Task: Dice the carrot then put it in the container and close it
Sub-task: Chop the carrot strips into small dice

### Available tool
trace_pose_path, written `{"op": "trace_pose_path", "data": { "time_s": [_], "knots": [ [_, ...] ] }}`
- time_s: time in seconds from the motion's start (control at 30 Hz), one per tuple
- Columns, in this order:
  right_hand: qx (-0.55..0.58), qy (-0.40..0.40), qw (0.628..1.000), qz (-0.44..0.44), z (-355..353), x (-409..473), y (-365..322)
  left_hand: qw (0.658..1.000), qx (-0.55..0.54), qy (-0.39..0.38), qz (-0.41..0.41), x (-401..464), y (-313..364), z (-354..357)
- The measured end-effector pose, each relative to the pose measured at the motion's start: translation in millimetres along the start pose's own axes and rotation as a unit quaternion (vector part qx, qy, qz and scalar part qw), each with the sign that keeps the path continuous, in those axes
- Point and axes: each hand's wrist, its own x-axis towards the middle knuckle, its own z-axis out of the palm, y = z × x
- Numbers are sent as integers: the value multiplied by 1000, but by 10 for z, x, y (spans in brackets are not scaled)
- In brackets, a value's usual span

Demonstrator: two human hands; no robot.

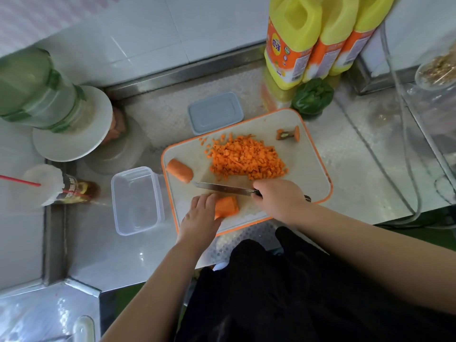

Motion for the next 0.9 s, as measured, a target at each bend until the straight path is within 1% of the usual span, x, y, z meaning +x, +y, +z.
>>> {"op": "trace_pose_path", "data": {
  "time_s": [0.13,0.33,0.4,0.47,0.6,0.77,0.83,0.9],
  "knots": [
    [13,-25,1000,10,16,-19,17,995,-1,84,48,-57,-42,132],
    [18,-35,999,33,27,-76,13,987,16,135,89,-10,50,192],
    [25,-43,998,48,51,-86,14,989,2,121,80,-9,138,223],
    [37,-49,996,60,61,-85,21,993,1,105,50,11,237,271],
    [46,-50,996,66,67,-88,42,989,35,143,23,74,336,354],
    [26,-41,998,30,60,-103,63,982,51,178,35,75,335,409],
    [15,-42,999,11,65,-113,51,981,38,188,36,68,328,439],
    [-1,-43,999,10,78,-117,38,978,33,196,55,44,266,463]
  ]
}}
